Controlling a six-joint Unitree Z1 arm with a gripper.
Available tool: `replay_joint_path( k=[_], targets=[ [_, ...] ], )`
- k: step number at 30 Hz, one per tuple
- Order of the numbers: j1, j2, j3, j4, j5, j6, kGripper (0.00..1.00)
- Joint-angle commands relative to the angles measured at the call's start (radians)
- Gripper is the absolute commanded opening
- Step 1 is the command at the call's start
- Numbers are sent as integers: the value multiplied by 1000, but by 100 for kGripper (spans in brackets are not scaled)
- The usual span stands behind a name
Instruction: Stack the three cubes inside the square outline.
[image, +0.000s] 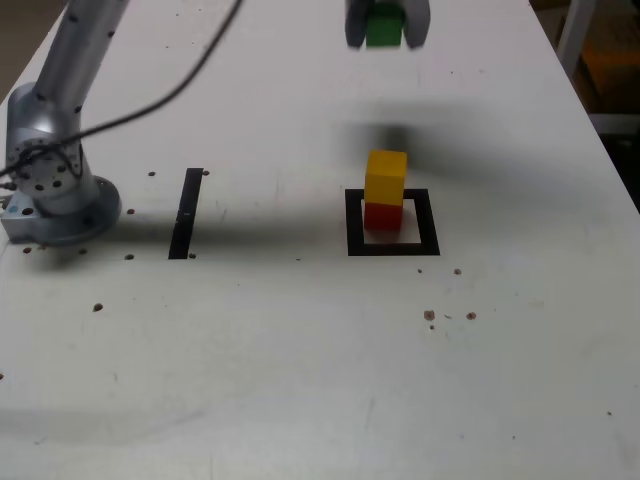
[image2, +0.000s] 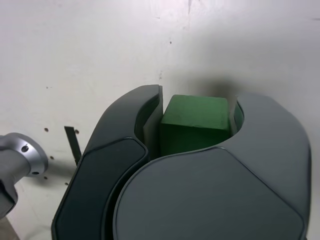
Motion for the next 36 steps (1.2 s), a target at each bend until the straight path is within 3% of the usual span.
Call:
replay_joint_path(
  k=[1,7,11,16,28,36],
  targets=[
    [-22,-72,-18,21,-15,-11,19],
    [-123,-152,-5,25,-58,-93,18],
    [-257,-152,33,24,-42,-181,17],
    [-347,-155,94,21,-39,-237,17],
    [-418,-141,280,-49,-105,-278,17],
    [-440,-112,301,-99,-119,-287,17]
  ],
)
